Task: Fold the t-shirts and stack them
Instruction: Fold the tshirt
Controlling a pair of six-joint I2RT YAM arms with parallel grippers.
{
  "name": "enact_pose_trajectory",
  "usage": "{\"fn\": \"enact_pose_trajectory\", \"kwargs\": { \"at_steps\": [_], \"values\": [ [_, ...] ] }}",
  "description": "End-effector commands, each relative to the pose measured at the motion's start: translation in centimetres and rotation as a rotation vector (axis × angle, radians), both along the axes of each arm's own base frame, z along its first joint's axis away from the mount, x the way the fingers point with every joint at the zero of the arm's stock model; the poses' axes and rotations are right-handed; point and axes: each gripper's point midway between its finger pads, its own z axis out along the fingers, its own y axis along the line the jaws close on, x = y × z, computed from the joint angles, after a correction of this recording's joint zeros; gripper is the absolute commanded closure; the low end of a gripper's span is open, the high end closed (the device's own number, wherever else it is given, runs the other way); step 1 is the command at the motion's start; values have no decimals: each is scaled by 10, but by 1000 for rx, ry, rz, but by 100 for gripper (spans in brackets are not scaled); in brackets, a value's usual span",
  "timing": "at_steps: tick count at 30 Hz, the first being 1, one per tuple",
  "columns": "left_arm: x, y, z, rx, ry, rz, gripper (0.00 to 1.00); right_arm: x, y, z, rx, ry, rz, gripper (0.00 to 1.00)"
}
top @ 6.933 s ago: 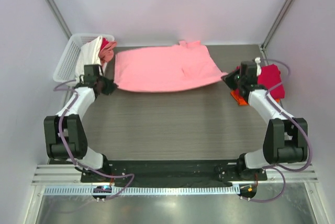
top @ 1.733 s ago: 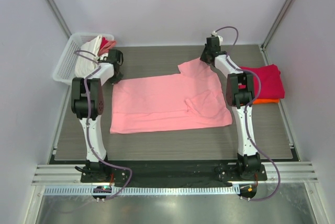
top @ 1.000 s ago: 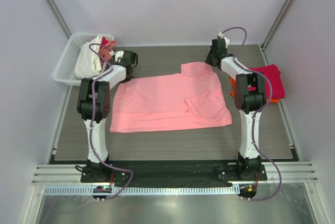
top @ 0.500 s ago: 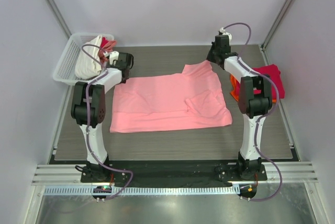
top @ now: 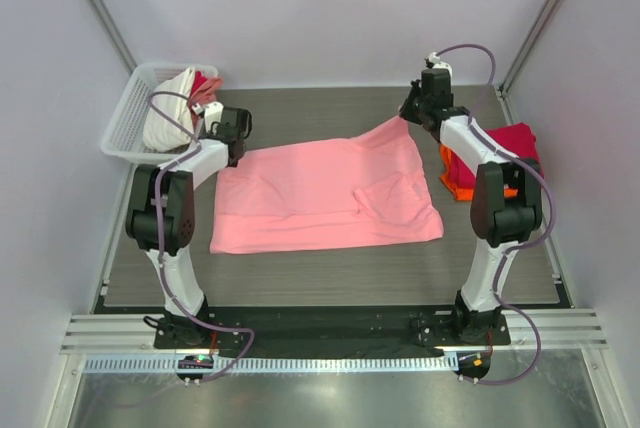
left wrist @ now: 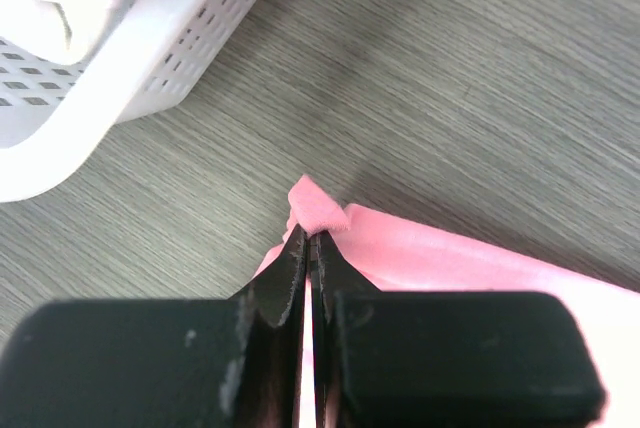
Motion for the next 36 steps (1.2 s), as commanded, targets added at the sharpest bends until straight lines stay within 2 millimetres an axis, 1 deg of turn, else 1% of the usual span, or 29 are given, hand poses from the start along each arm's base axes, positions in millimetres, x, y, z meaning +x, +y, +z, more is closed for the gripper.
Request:
{"fn": "enact_pose_trajectory", "kwargs": {
  "at_steps": [1,3,4,6,8,9,11,12,14,15,20,21,26,28,29,30,31,32,33,34,35,36],
  "values": [
    [11,6,38,5,-147,33,100,-5,0,41,18,-98,21,99],
    [9,6,40,-1,-159,32,100,-11,-1,42,18,-96,20,99],
    [8,6,40,-1,-165,32,100,-15,-1,38,18,-87,20,99],
    [5,5,43,-9,-182,27,100,-20,-3,42,17,-93,20,99],
    [2,6,45,-10,-193,24,100,-26,-3,38,17,-82,21,99],
    [0,5,49,-11,-211,20,100,-29,-4,44,19,-93,20,99],
    [-3,3,54,5,-230,6,100,-34,-5,44,19,-90,19,99],
    [-1,2,58,9,-256,3,100,-38,-5,51,19,-104,21,99],
    [-4,-2,60,18,-267,-16,100,-44,-6,53,17,-106,23,99],
    [-5,-2,60,28,-266,-17,100,-47,-8,58,16,-115,19,99],
    [-8,-5,56,27,-254,-33,100,-58,-11,63,12,-106,19,99],
    [-9,-6,54,26,-249,-35,100,-61,-4,64,32,-107,53,99],
    [-15,-8,51,30,-242,-52,100,-78,-5,65,39,-106,57,99],
    [-19,-6,52,36,-250,-46,100,-85,-6,60,37,-95,56,99],
    [-21,-7,53,37,-252,-47,100,-89,-7,65,37,-106,56,99],
    [-25,-6,52,38,-250,-45,100,-92,-7,65,38,-106,59,99],
    [-28,-5,51,37,-249,-46,100,-96,-8,59,38,-94,56,99],
    [-25,-6,55,30,-280,-46,100,-100,-8,62,39,-99,61,99],
    [-29,-5,54,28,-281,-51,100,-103,-7,61,41,-96,63,99],
    [-30,-7,55,20,-286,-64,100,-107,-9,56,39,-86,60,99],
    [-31,-7,55,21,-291,-70,100,-110,-8,55,40,-84,65,99],
    [-33,-7,56,18,-297,-72,100,-114,-10,59,39,-95,61,99]
  ]
}}
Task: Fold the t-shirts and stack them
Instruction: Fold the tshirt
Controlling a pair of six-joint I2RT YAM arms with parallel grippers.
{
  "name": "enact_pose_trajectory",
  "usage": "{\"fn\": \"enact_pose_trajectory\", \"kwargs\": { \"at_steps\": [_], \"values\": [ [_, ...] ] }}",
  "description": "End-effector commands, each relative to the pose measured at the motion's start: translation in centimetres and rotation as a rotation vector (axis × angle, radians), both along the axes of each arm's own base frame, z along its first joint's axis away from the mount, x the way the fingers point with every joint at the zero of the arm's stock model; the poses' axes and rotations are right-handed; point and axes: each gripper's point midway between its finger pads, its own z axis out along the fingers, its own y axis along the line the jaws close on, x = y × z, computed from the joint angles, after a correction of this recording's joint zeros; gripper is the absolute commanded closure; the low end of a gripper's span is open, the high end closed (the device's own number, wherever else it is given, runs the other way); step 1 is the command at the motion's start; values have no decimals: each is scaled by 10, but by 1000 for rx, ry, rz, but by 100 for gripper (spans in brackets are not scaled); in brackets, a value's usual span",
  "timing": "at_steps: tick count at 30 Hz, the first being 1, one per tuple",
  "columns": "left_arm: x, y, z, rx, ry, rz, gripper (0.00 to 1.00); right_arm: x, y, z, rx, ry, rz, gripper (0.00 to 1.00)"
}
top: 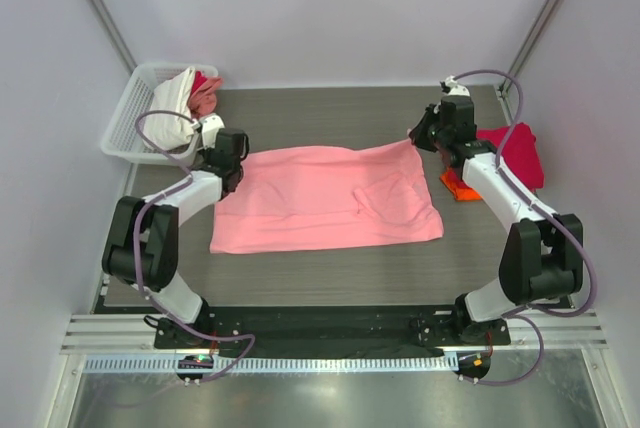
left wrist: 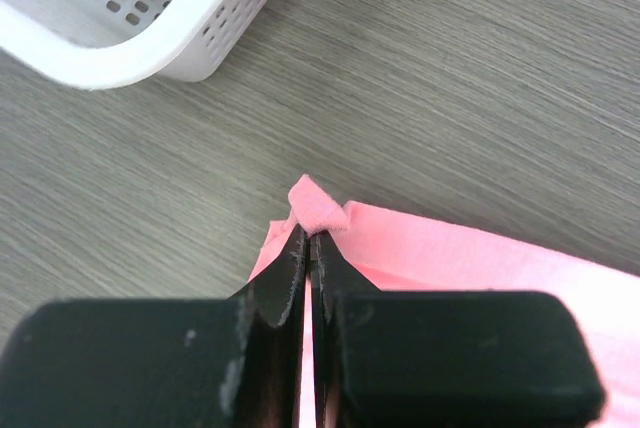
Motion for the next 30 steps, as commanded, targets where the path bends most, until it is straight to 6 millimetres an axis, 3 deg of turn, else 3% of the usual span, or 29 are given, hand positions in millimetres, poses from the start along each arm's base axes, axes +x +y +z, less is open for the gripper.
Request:
{"fn": "enact_pose_trajectory", "kwargs": {
  "at_steps": [1,8,30],
  "values": [
    [2,2,28,-2,-116,1,100,-12,-2,21,3,-65,11,99],
    [-6,-2,27,-17,-136,-45,100,-37,-4,21,11,-70,14,99],
    [-60,-11,18,-116,-114,-74,95,-105,-18,-17,48,-37,-53,99]
  ]
}}
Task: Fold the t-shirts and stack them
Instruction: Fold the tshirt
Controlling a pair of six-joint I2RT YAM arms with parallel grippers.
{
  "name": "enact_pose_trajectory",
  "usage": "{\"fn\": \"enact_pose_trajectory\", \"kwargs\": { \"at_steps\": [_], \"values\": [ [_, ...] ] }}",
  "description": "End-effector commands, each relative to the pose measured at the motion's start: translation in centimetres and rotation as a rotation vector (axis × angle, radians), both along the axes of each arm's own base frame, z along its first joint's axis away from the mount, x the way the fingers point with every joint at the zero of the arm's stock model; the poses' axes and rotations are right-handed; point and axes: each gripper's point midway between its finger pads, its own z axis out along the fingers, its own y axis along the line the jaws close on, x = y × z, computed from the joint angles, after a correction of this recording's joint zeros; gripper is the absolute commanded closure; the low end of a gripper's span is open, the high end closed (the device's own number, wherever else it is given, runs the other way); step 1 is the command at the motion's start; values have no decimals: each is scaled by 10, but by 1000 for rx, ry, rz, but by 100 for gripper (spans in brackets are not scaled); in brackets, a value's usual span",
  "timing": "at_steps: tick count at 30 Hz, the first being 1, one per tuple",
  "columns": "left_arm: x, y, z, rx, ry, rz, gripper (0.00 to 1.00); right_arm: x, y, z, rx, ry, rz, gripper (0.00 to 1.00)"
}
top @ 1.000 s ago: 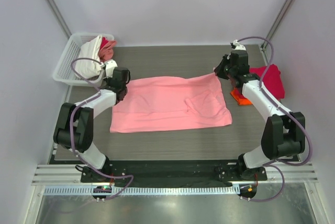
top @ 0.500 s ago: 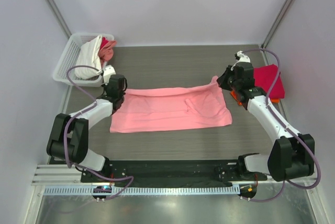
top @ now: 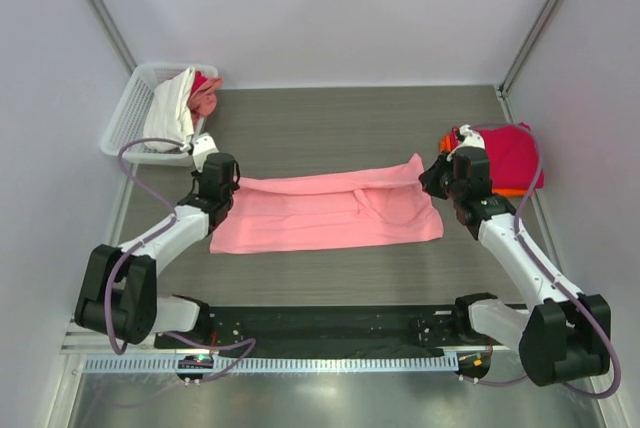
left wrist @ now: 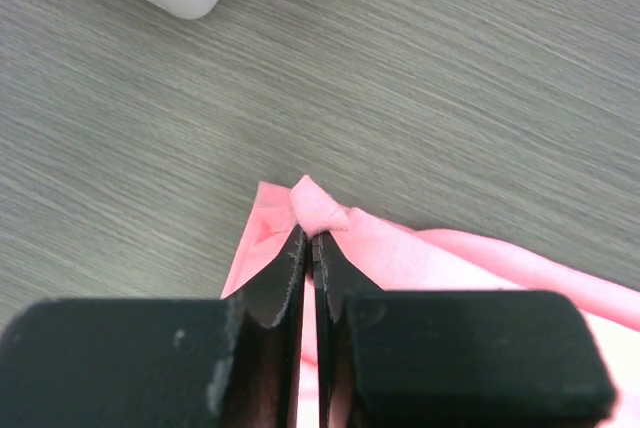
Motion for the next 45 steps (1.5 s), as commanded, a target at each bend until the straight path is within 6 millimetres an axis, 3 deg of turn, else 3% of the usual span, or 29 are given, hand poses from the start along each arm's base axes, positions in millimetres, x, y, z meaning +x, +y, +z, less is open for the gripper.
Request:
{"fn": "enact_pose_trajectory", "kwargs": {
  "at_steps": [1,4,5,6,10,11,13,15,18,19,20,21,23,24,26,27,29,35,38,41,45],
  "values": [
    [-8,-2,6,-41,-12,21,94,-6,-5,11,31,-62,-42,99],
    [-24,-3,-11,-66,53,34,93,-21,-9,-8,81,-48,-105,99],
    [-32,-3,-17,-73,75,32,92,-24,-9,-3,109,-89,-113,98],
    [-36,-3,-19,-80,78,31,91,-33,-10,-18,138,-59,-143,96],
    [-57,-2,-17,-101,46,42,70,-48,-25,-21,172,-119,-244,58],
    [-61,1,-8,-116,8,55,66,-51,-26,-11,182,-163,-245,55],
    [-76,16,-8,-119,0,150,55,-53,-27,-6,185,-193,-246,48],
    [-82,27,8,-129,-48,229,50,-50,-24,1,182,-197,-226,48],
    [-83,25,19,-189,-87,250,22,-38,-9,-2,162,-140,-140,51],
    [-81,21,21,-221,-96,246,1,-33,-3,-4,151,-123,-107,51],
    [-78,17,21,-271,-116,261,1,-27,12,5,166,-120,-36,51],
    [-75,12,22,-291,-118,238,0,-22,20,-13,152,-47,-7,51],
    [-61,-12,32,-354,-132,118,0,-13,34,-19,128,-8,54,51],
    [-57,-19,35,-359,-131,80,0,-6,49,-13,132,-6,107,51],
    [-46,-33,38,-389,-114,33,0,3,59,-33,111,66,140,51],
    [-41,-36,40,-381,-102,19,0,12,66,-26,122,61,159,51],
    [-30,-42,35,-366,-33,19,1,26,73,-37,125,99,172,53],
    [-18,-37,-5,-291,175,91,2,48,83,-68,137,198,175,61],
    [-16,-41,-28,-327,255,88,3,55,84,-82,132,234,156,64],
    [-16,-34,-50,-360,337,139,2,61,83,-93,111,267,150,66],
    [-24,-22,-72,-341,477,192,3,64,89,-95,120,274,178,52]
  ]
}}
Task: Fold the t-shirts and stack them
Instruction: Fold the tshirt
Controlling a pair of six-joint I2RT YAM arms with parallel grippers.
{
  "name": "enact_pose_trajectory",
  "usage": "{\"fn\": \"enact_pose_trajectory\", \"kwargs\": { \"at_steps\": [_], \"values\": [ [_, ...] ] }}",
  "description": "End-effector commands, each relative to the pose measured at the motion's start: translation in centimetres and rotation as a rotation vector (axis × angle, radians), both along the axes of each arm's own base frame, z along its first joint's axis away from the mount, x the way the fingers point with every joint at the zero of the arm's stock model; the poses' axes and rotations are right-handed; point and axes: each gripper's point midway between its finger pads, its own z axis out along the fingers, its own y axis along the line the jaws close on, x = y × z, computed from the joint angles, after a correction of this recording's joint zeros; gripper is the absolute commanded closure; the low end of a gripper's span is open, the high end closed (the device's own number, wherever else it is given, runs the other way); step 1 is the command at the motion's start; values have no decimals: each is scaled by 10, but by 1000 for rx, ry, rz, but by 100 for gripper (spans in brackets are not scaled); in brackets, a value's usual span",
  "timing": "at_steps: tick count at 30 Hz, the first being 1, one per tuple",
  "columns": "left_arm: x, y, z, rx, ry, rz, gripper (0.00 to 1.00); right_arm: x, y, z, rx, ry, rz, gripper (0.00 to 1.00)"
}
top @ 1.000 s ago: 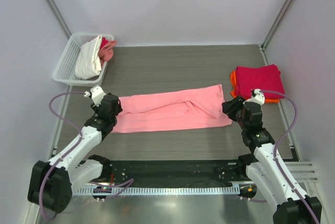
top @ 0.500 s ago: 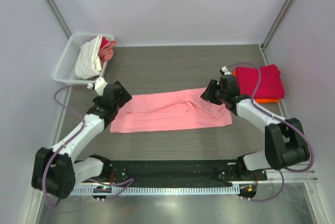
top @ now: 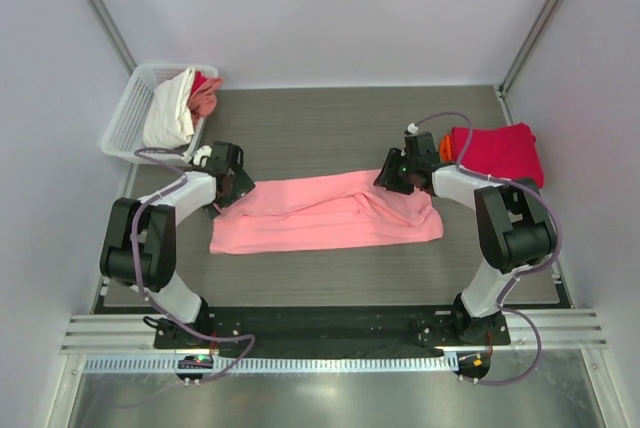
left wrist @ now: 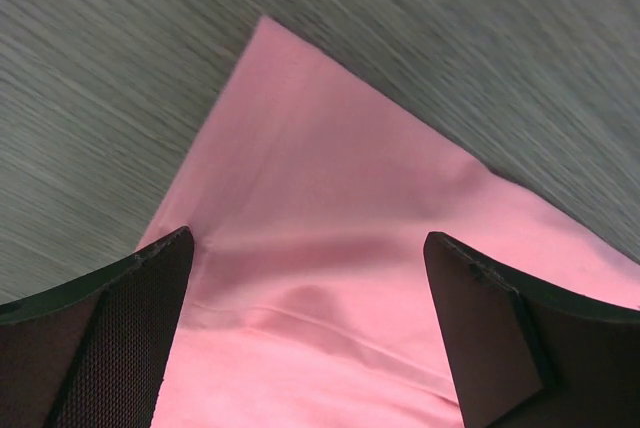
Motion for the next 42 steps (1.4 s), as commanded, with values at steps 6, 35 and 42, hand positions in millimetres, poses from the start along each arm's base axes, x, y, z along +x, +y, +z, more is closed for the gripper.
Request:
{"fn": "enact_pose_trajectory", "kwargs": {
  "at_steps": [6,35,42],
  "values": [
    [-10,27,-6,73,115,81,3,25,2,21,-16,-59,-4,51],
    [-9,2,85,218,-96,-59,4,-27,21,50,62,-79,121,99],
    [-7,-32,95,161,-120,-160,3,-72,39,53,181,-20,199,92]
  ]
}}
